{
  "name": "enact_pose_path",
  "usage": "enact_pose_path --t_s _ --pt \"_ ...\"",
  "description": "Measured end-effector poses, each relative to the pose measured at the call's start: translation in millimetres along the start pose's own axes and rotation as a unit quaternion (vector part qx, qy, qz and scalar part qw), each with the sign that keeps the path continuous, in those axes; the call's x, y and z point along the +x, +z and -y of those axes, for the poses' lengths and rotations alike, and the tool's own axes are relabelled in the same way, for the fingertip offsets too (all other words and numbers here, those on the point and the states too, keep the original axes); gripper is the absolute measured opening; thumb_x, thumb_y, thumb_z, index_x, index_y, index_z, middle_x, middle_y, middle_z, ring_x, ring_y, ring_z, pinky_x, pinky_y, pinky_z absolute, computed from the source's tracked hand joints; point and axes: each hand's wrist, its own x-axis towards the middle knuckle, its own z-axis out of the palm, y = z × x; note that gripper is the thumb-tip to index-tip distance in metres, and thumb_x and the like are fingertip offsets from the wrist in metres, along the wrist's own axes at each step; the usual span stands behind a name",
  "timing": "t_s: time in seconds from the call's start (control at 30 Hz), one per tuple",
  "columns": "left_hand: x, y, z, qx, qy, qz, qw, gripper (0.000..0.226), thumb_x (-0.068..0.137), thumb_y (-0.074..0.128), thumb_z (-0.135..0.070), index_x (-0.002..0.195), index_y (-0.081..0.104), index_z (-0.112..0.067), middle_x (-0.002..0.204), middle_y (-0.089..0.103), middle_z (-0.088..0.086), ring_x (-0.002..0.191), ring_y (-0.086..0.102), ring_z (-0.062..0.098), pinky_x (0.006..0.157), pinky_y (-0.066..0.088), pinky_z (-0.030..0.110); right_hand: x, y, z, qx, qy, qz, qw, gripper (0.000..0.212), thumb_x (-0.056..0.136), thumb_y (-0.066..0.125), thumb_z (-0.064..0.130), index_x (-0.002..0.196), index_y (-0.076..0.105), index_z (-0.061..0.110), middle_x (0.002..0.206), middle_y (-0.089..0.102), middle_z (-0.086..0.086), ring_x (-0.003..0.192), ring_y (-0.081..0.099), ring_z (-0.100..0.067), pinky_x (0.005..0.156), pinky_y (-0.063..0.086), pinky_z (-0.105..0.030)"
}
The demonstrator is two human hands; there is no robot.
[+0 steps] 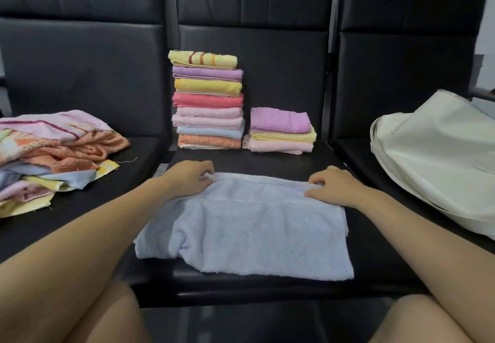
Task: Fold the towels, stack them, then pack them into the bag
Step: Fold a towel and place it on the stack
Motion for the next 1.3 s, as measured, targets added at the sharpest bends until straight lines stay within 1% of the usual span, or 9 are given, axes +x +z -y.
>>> enact_pose_path --t_s 0.13,0.37,0.47,0.6,0.77,0.87,0.97,1.13,1.3 --pt "-9.4 -5.4 -4.7 -0.035 -0.003 -0.013 0.999 0.013 0.096 0.053 -0.028 0.107 0.051 -0.023 0.098 0.053 -0.002 0.093 0.054 0.020 0.077 0.037 0.029 -8.0 -3.2 -13.7 0.072 0.060 -0.044 0.995 0.015 0.087 0.065 0.033 0.083 0.070 0.019 0.087 0.067 0.002 0.085 0.062 -0.016 0.078 0.050 -0.035" --pt "-35.6 -25.1 -7.4 -0.054 -0.023 0.022 0.998 0.003 0.094 0.055 -0.028 0.096 0.054 -0.025 0.093 0.060 -0.005 0.088 0.056 0.019 0.075 0.043 0.030 -23.5 -5.3 -4.9 0.183 0.059 -0.144 0.971 0.016 0.091 0.058 0.018 0.083 0.070 0.011 0.081 0.066 -0.003 0.084 0.062 -0.023 0.075 0.051 -0.038" --pt "-45.1 -46.3 -12.9 -0.142 -0.048 -0.068 0.986 0.002 0.093 0.055 -0.022 0.092 0.053 -0.022 0.088 0.059 -0.002 0.083 0.055 0.021 0.072 0.042 0.034 -28.4 -22.3 12.2 0.269 0.077 -0.227 0.933 0.019 0.091 0.055 0.015 0.090 0.070 0.004 0.086 0.066 -0.009 0.083 0.061 -0.025 0.074 0.050 -0.037" --pt "-57.4 -107.6 -41.9 -0.308 -0.078 -0.225 0.921 0.006 0.098 0.050 -0.023 0.098 0.054 -0.019 0.088 0.055 -0.007 0.080 0.052 0.011 0.071 0.042 0.030 -35.9 -79.4 46.8 0.414 0.074 -0.287 0.861 0.024 0.091 0.052 0.015 0.098 0.066 -0.002 0.093 0.065 -0.017 0.080 0.058 -0.031 0.066 0.045 -0.031" --pt "-71.1 -188.9 -70.4 -0.440 -0.074 -0.335 0.830 0.013 0.095 0.041 -0.021 0.089 0.049 -0.013 0.080 0.046 -0.003 0.072 0.040 0.011 0.061 0.032 0.027 -54.0 -160.2 95.7 0.514 0.017 -0.318 0.796 0.016 0.089 0.056 0.013 0.087 0.069 0.021 0.086 0.067 0.001 0.079 0.061 -0.015 0.064 0.049 -0.027" --pt "-80.0 -229.4 -79.5 -0.536 -0.101 -0.352 0.760 0.013 0.085 0.040 -0.023 0.072 0.039 -0.020 0.069 0.034 -0.004 0.065 0.031 0.013 0.057 0.024 0.030 -69.0 -192.1 114.1 0.545 -0.020 -0.321 0.775 0.013 0.087 0.059 0.008 0.085 0.070 0.015 0.084 0.068 -0.003 0.077 0.063 -0.018 0.070 0.053 -0.031" --pt "-92.5 -263.2 -90.7 -0.593 -0.111 -0.331 0.725 0.015 0.084 0.044 -0.024 0.071 0.039 -0.021 0.065 0.035 -0.004 0.058 0.032 0.012 0.054 0.027 0.028 -77.6 -221.8 122.5 0.604 -0.030 -0.317 0.730 0.026 0.081 0.059 0.000 0.105 0.067 -0.007 0.087 0.062 -0.012 0.079 0.057 -0.025 0.070 0.049 -0.035" --pt "-100.9 -297.1 -93.0 -0.640 -0.080 -0.235 0.727 0.018 0.085 0.044 -0.016 0.083 0.062 -0.011 0.067 0.056 0.000 0.051 0.051 0.012 0.052 0.040 0.022 -80.8 -253.0 124.6 0.646 -0.031 -0.275 0.711 0.034 0.083 0.060 0.004 0.116 0.066 0.001 0.099 0.064 -0.014 0.087 0.062 -0.024 0.075 0.053 -0.032" --pt "-85.9 -279.8 -65.5 -0.557 -0.100 -0.137 0.813 0.031 0.080 0.061 -0.026 0.104 0.069 -0.009 0.097 0.070 0.009 0.082 0.065 0.019 0.072 0.051 0.031 -59.4 -248.6 109.4 0.634 0.028 -0.250 0.732 0.037 0.080 0.057 0.004 0.116 0.063 0.001 0.090 0.060 -0.010 0.069 0.059 -0.018 0.057 0.049 -0.026"
